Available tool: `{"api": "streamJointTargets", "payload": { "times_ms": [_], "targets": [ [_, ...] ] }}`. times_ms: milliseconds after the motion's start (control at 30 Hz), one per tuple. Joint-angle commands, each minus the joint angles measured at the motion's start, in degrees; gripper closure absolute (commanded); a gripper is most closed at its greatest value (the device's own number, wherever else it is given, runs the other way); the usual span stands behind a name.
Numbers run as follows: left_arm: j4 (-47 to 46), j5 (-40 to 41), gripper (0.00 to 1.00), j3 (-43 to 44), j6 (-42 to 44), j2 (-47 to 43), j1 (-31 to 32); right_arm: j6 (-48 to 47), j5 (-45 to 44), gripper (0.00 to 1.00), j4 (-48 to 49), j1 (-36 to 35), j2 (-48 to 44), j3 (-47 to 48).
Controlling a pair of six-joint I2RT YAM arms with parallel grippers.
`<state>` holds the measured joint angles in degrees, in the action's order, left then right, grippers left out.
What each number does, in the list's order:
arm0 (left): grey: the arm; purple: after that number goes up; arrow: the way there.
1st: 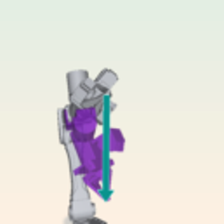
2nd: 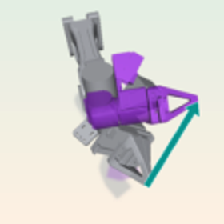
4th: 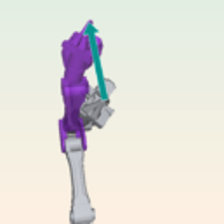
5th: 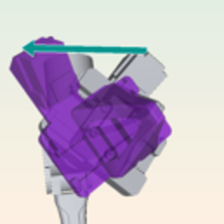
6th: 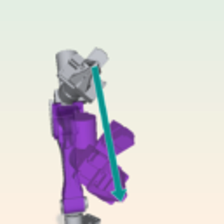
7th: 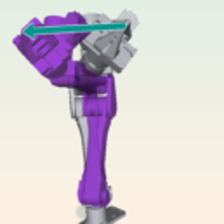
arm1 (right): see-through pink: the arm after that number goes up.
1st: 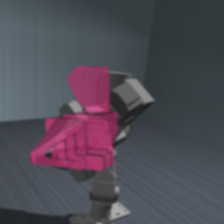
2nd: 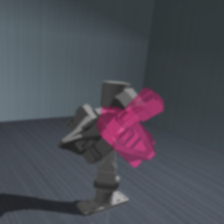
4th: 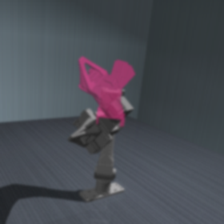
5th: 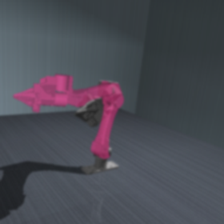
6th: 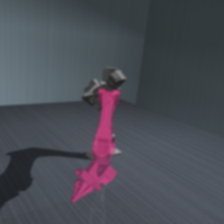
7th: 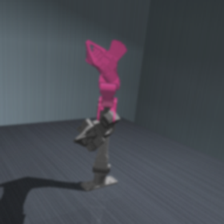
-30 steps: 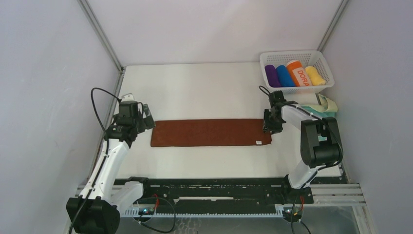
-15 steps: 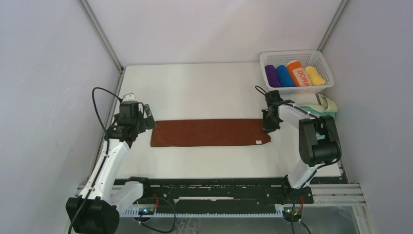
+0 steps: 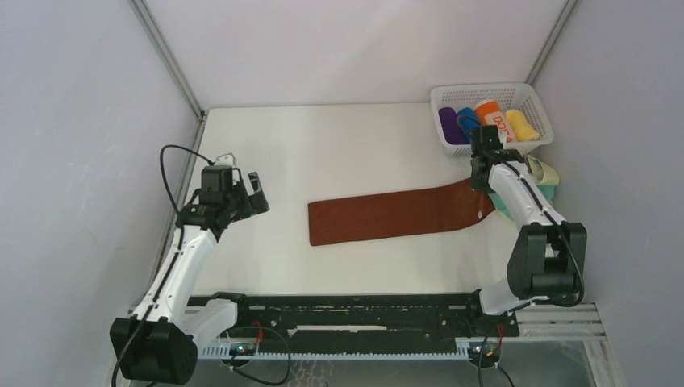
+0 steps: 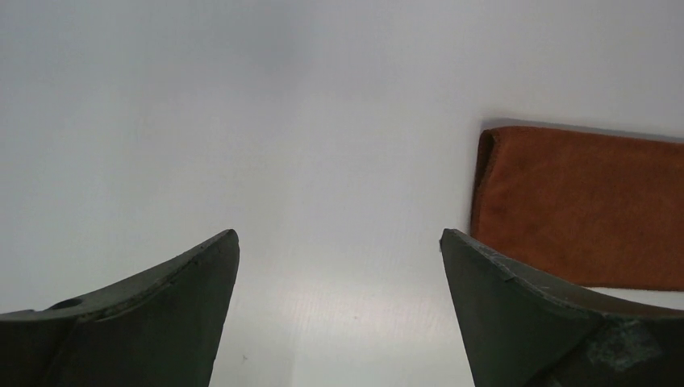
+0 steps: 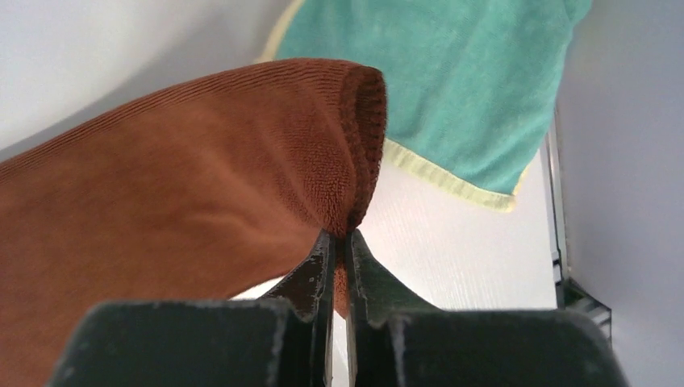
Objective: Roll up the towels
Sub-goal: Fold the towel at the center of the board.
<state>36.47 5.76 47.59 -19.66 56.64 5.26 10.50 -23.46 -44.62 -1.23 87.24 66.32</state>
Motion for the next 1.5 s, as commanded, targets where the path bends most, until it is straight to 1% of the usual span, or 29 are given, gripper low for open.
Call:
{"api": "streamJointTargets", "payload": {
  "times_ms": [0,200,433,600,700,800,967,1167,1400,1467],
  "targets": [
    [-2.17,-8.35,0.01,-0.85,-2.48,0.94,0.36,-1.36,3.88,1.0,-1.37,-3.34,-4.22,1.66],
    [-4.91,-15.6,0.02,-2.81,-6.38,1.73,0.36,1.09,15.24,1.0,0.07,-12.83,-5.77,1.69],
    [-8.73,-21.43,0.03,-6.08,-10.54,4.5,0.4,6.04,24.35,1.0,5.33,-24.42,-3.7,2.38],
    [-13.43,-24.82,0.05,-9.36,-14.96,6.41,0.53,8.57,26.64,1.0,7.69,-31.13,0.2,4.06],
    [-16.24,-26.23,0.06,-10.53,-18.16,8.26,0.77,9.96,27.78,1.0,8.54,-34.4,3.25,6.61],
    [-19.7,-27.43,0.08,-11.55,-21.89,10.49,1.64,11.31,28.25,1.0,9.32,-36.78,5.92,8.74],
    [-23.31,-28.03,0.12,-11.35,-24.1,15.02,3.68,13.94,29.12,1.0,8.96,-39.58,9.81,13.62],
    [-26.15,-26.95,0.23,-10.63,-25.75,19.21,5.94,16.66,30.48,1.0,5.91,-41.84,15.04,19.7],
    [-28.37,-26.19,0.43,-11.02,-26.7,23.75,7.01,18.97,32.97,1.0,3.78,-43.68,21.68,24.81],
    [-28.64,-25.79,0.47,-11.16,-26.75,24.62,7.52,20.07,33.33,1.0,3.87,-43.93,23.05,25.69]
  ]
}}
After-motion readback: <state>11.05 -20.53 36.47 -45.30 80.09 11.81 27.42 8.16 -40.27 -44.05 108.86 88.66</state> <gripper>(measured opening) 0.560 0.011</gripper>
